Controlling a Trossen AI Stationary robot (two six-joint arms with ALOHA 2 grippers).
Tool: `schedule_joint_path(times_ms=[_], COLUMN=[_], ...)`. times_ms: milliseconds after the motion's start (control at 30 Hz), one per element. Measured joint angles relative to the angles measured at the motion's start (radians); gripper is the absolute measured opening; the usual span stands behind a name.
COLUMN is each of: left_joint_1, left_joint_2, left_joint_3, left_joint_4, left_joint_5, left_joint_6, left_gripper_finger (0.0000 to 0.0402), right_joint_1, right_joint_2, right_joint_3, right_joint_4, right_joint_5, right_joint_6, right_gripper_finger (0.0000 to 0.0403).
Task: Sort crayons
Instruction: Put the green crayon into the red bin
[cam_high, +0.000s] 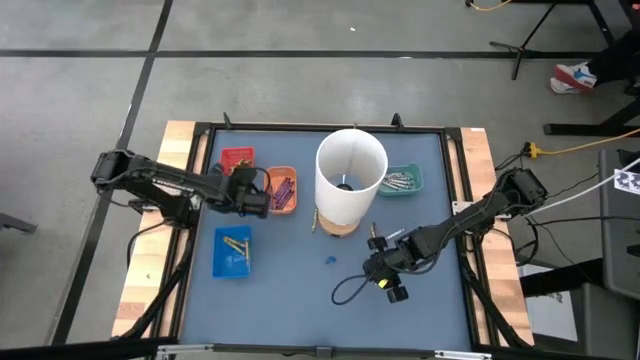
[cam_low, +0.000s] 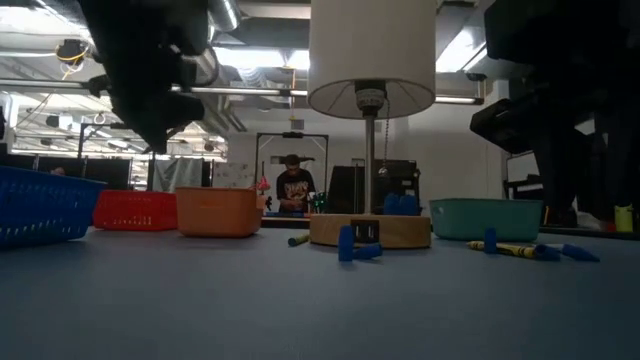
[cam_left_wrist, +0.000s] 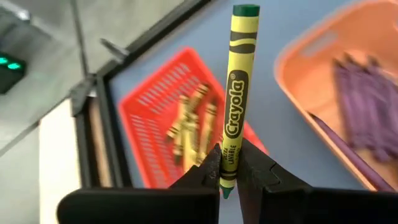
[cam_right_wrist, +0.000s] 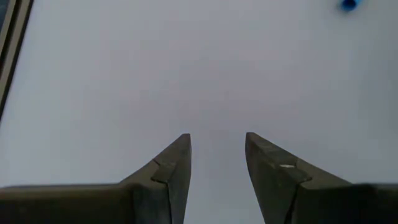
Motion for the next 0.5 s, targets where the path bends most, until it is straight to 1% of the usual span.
schedule_joint_path(times_ms=[100, 267, 400, 500], left_joint_1=[0.073, 0.185, 0.238, 0.255], left_joint_2=[0.0, 0.0, 0.001, 0.001], left_joint_3=[0.0, -0.032, -0.083, -0.122], left_joint_4=[0.0, 0.007, 0.065, 0.106], left_joint_5=[-0.02, 0.0, 0.042, 0.058], left_joint_6=[0.045, 0.068, 0.05, 0.02], left_gripper_finger=[0.0012, 0.0015, 0.0033, 0.005], right_joint_1=[0.0, 0.0, 0.0, 0.0], right_joint_2=[0.0, 0.0, 0.0, 0.0], right_joint_3=[0.0, 0.0, 0.0, 0.0], right_joint_4=[0.0, 0.0, 0.0, 0.0], right_joint_5=[0.0, 0.0, 0.0, 0.0], right_joint_6=[0.0, 0.0, 0.0, 0.0], right_gripper_finger=[0.015, 0.015, 0.015, 0.015])
